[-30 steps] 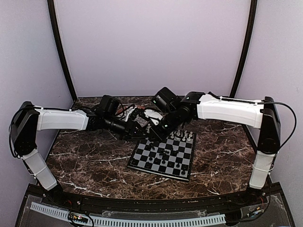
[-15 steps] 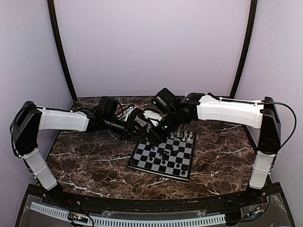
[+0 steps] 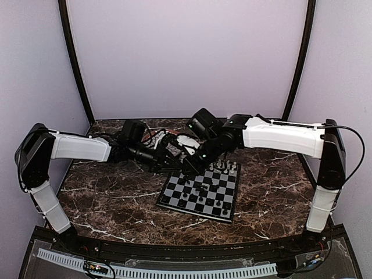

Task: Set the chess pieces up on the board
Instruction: Pass from the right arm to the left, then pass from the left arm to the right

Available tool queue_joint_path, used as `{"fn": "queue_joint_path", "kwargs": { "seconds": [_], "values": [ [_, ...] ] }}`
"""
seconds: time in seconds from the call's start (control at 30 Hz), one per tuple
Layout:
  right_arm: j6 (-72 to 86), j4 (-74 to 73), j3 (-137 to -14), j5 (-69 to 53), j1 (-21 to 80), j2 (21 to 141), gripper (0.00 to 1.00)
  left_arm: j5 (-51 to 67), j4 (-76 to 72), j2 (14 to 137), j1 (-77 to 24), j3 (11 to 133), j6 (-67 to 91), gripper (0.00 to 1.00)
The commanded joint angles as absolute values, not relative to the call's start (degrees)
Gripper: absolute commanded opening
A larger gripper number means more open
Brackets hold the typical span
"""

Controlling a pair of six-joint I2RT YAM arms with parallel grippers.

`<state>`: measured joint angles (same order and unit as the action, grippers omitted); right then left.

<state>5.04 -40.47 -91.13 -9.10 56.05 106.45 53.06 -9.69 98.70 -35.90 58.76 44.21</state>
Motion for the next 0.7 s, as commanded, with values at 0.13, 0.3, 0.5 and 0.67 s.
{"fn": "queue_joint_path", "kwargs": {
  "seconds": [0.13, 0.3, 0.5, 0.67],
  "values": [
    [12.12, -31.34, -83.70, -16.32, 48.76, 93.73, 0.38, 51.17, -11.27, 93.31, -33.85, 62.13, 43.12, 0.13],
    [24.38, -18.74, -75.32, -23.43, 41.09, 88.23, 0.43, 49.15, -14.81, 92.67, -33.14, 64.58, 43.45, 0.12],
    [38.43, -3.89, -69.28, -29.73, 36.08, 87.91, 0.46, 44.22, -23.81, 94.17, -33.05, 66.63, 46.82, 0.12],
    [42.50, 3.44, -69.36, -34.56, 34.78, 90.15, 0.48, 39.00, -31.77, 96.42, -33.04, 66.50, 52.97, 0.12]
  ]
}}
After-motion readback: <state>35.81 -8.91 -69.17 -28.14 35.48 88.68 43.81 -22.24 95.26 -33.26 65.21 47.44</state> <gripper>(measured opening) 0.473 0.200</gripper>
